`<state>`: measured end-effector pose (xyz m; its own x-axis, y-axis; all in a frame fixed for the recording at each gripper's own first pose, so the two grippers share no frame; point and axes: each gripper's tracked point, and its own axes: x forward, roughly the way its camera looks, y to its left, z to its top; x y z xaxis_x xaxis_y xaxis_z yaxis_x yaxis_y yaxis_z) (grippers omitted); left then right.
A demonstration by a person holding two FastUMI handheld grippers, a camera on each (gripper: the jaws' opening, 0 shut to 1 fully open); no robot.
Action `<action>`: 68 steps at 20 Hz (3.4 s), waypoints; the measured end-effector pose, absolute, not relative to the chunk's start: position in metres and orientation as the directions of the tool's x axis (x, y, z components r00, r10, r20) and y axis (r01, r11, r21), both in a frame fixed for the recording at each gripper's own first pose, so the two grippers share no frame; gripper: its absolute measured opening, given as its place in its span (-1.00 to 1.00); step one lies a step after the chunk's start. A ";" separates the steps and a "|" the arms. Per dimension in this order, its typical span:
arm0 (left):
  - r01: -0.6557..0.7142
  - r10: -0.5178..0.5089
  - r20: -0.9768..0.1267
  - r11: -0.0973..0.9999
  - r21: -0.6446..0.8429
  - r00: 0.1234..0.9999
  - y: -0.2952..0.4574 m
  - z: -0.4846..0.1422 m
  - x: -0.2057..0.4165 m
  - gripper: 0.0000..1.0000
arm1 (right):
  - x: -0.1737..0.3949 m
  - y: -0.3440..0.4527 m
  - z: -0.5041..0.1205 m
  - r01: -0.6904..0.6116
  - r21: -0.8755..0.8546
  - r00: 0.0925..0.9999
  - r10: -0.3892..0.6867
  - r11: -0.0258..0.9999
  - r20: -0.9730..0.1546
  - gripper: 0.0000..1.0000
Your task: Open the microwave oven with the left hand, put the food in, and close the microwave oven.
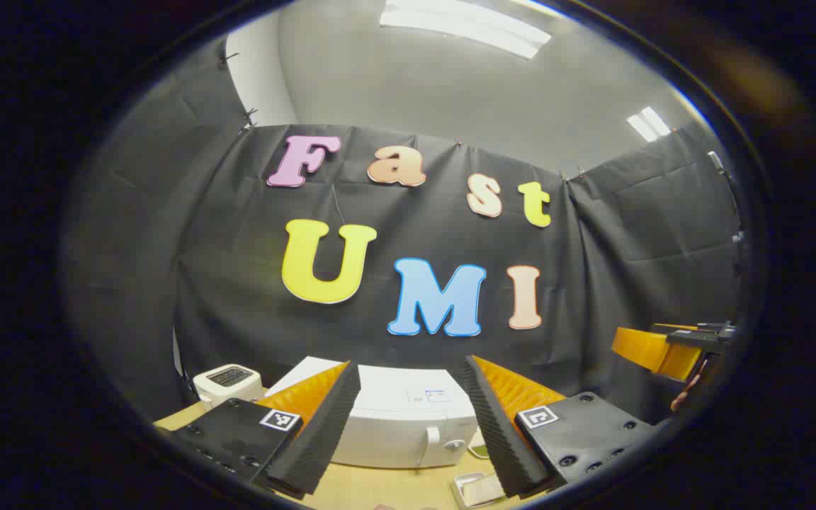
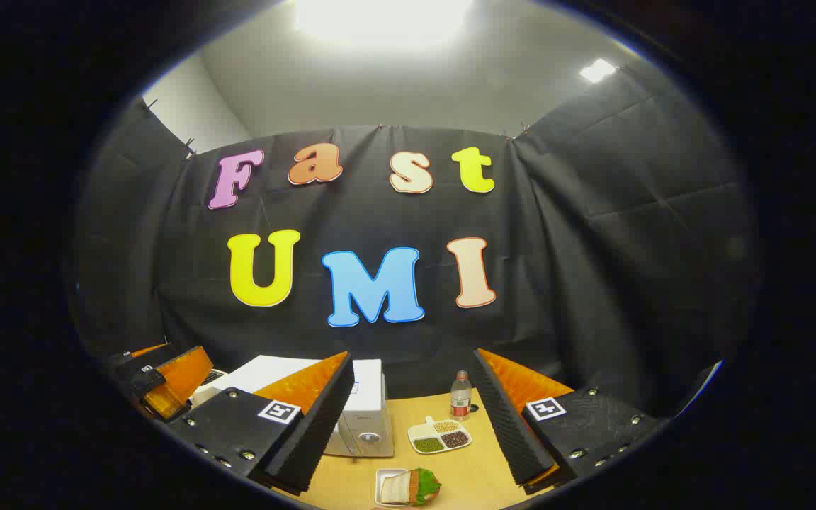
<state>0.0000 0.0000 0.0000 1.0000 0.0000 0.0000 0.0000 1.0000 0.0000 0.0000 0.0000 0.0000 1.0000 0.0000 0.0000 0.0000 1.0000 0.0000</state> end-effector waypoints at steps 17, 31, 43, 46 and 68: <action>-0.111 0.113 -0.007 0.988 0.109 0.994 -0.074 -0.039 0.032 0.91 | 0.052 -0.074 -0.037 -0.133 0.063 0.989 0.136 0.989 -0.051 0.99; -0.075 0.113 -0.358 0.990 0.118 0.927 -0.041 -0.300 0.136 0.93 | 0.079 -0.099 -0.094 -0.065 0.004 0.976 0.064 0.998 -0.209 0.99; 0.033 0.033 -0.483 0.991 0.126 0.875 -0.045 -0.349 0.166 -0.73 | 0.081 -0.083 -0.097 -0.027 -0.029 0.973 0.020 0.999 -0.228 0.99; 0.070 0.001 -0.502 0.990 0.122 0.865 -0.045 -0.347 0.165 -0.81 | 0.077 -0.077 -0.094 -0.021 -0.025 0.975 0.015 0.999 -0.223 0.99; 0.250 -0.129 -0.623 0.962 0.110 0.771 0.067 -0.298 -0.084 -0.88 | 0.033 0.015 -0.099 -0.138 0.000 0.967 0.135 0.990 -0.214 0.99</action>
